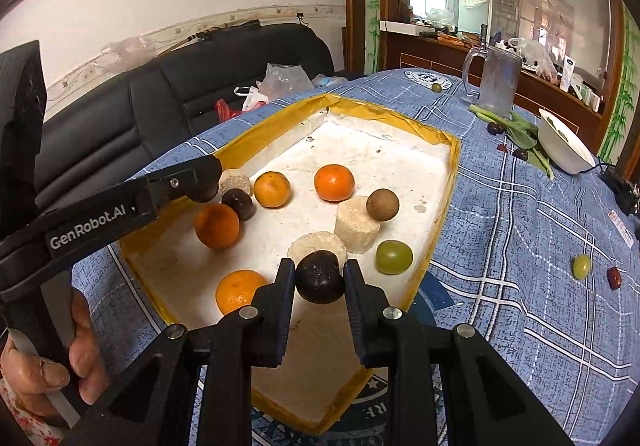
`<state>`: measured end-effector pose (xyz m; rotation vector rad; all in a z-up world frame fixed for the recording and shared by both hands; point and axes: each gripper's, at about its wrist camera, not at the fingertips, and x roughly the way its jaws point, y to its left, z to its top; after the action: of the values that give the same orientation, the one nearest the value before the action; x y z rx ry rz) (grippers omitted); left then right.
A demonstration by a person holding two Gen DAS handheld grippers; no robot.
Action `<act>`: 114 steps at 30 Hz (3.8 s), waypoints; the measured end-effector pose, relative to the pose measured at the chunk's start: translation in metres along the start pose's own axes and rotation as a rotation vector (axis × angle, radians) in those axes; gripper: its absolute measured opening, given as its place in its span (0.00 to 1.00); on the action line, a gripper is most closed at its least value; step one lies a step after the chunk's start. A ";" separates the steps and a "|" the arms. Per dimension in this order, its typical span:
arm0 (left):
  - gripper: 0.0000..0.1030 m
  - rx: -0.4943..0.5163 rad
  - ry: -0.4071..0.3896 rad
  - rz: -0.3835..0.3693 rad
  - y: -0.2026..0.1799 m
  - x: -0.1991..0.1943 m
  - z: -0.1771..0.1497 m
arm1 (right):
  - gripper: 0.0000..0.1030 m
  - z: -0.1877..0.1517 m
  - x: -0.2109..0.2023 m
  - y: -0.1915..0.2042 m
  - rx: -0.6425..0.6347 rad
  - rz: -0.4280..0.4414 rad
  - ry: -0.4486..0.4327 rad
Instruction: Organize fruits
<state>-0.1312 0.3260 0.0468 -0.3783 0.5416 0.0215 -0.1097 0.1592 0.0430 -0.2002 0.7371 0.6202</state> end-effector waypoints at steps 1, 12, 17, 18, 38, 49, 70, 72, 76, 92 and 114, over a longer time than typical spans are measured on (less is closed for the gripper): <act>0.25 0.001 -0.013 -0.011 -0.001 -0.003 0.000 | 0.27 0.000 0.000 0.000 0.003 0.001 -0.001; 0.77 0.007 -0.072 0.038 -0.010 -0.019 0.005 | 0.53 0.000 -0.003 -0.007 0.049 0.016 -0.011; 0.88 0.001 -0.107 0.143 -0.011 -0.032 0.011 | 0.74 0.002 -0.021 -0.011 0.069 0.011 -0.065; 0.88 0.000 -0.104 0.167 -0.012 -0.033 0.012 | 0.74 0.002 -0.026 -0.013 0.071 0.002 -0.077; 1.00 0.070 -0.431 0.425 -0.087 -0.130 0.007 | 0.80 -0.047 -0.101 -0.049 0.278 -0.010 -0.136; 1.00 0.202 -0.248 0.441 -0.112 -0.100 -0.005 | 0.82 -0.054 -0.094 -0.027 0.211 -0.004 -0.091; 1.00 0.113 0.047 0.379 -0.079 -0.045 -0.027 | 0.84 -0.034 -0.055 -0.019 0.168 -0.086 0.031; 1.00 0.093 0.063 0.378 -0.073 -0.042 -0.027 | 0.84 -0.033 -0.051 -0.016 0.160 -0.089 0.044; 1.00 0.072 0.078 0.374 -0.065 -0.039 -0.028 | 0.84 -0.030 -0.044 -0.012 0.150 -0.089 0.062; 1.00 0.036 0.130 0.360 -0.051 -0.028 -0.029 | 0.84 -0.025 -0.024 -0.008 0.144 -0.106 0.111; 1.00 0.039 0.143 0.347 -0.054 -0.025 -0.033 | 0.84 -0.024 -0.026 -0.005 0.132 -0.111 0.085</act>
<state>-0.1629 0.2661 0.0522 -0.2450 0.7432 0.3197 -0.1347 0.1344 0.0430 -0.1454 0.8407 0.4581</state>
